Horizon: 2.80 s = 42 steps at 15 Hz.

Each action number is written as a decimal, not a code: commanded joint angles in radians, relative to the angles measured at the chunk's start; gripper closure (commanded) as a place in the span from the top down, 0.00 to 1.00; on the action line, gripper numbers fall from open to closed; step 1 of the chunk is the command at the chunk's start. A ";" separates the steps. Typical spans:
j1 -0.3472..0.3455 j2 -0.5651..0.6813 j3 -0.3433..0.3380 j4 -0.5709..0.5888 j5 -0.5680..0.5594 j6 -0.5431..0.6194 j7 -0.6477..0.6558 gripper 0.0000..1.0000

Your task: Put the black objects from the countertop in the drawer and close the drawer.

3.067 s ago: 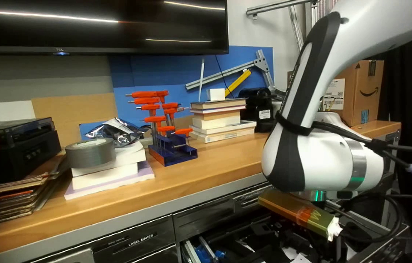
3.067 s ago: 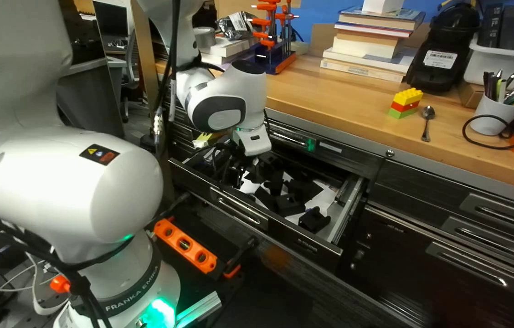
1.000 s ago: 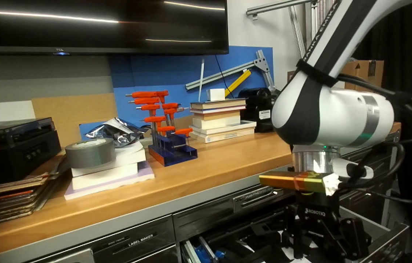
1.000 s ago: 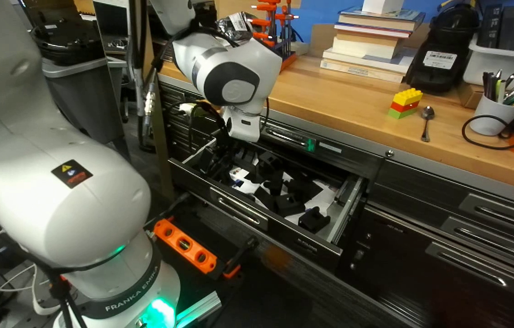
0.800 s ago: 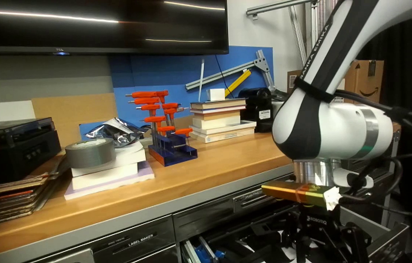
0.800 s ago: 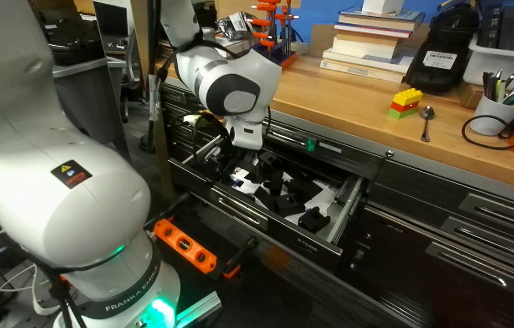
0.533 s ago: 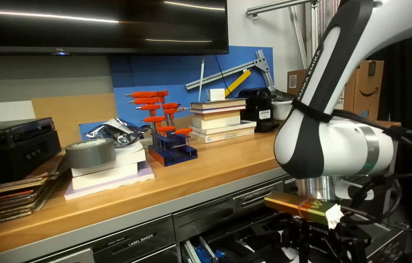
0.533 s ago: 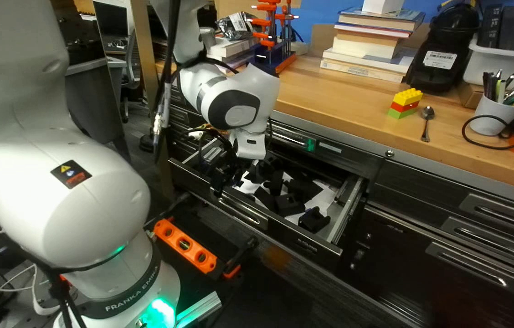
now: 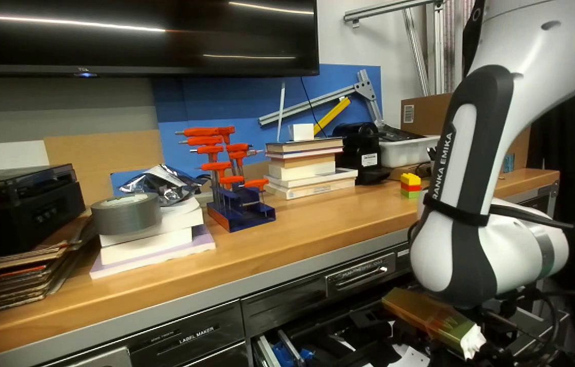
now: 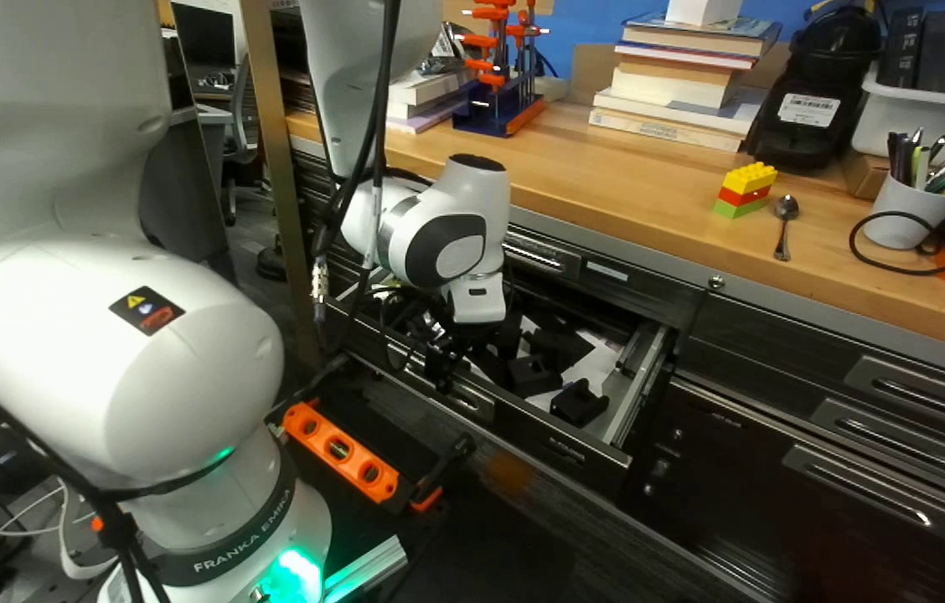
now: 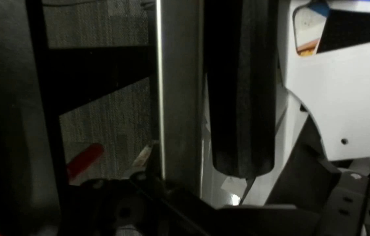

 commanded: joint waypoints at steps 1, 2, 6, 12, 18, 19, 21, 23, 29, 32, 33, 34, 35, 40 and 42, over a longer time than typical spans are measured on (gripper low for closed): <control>0.154 0.072 -0.169 0.000 -0.078 0.191 0.102 1.00; 0.189 0.089 -0.206 0.001 -0.066 0.230 0.098 1.00; 0.241 0.143 -0.259 0.002 0.058 0.397 0.005 1.00; 0.102 0.171 -0.086 0.003 0.202 0.655 -0.090 1.00; -0.191 0.234 0.122 0.005 0.048 0.955 -0.082 1.00; -0.216 0.241 0.135 0.007 0.025 0.965 -0.089 1.00; -0.293 0.205 0.173 0.000 -0.078 0.906 -0.097 1.00; -0.330 0.155 0.188 0.001 -0.127 0.822 -0.128 1.00; -0.301 -0.085 0.191 -0.022 -0.054 0.444 -0.275 1.00; -0.315 -0.209 0.210 -0.017 0.000 0.208 -0.324 1.00; -0.315 -0.244 0.218 -0.015 0.033 0.126 -0.342 1.00; -0.384 -0.251 0.299 0.000 0.029 0.040 -0.321 1.00; -0.419 -0.267 0.382 0.006 0.169 -0.046 -0.413 1.00; -0.310 -0.384 0.287 0.012 0.507 -0.470 -0.668 1.00; -0.290 -0.424 0.223 0.004 0.504 -0.621 -0.689 1.00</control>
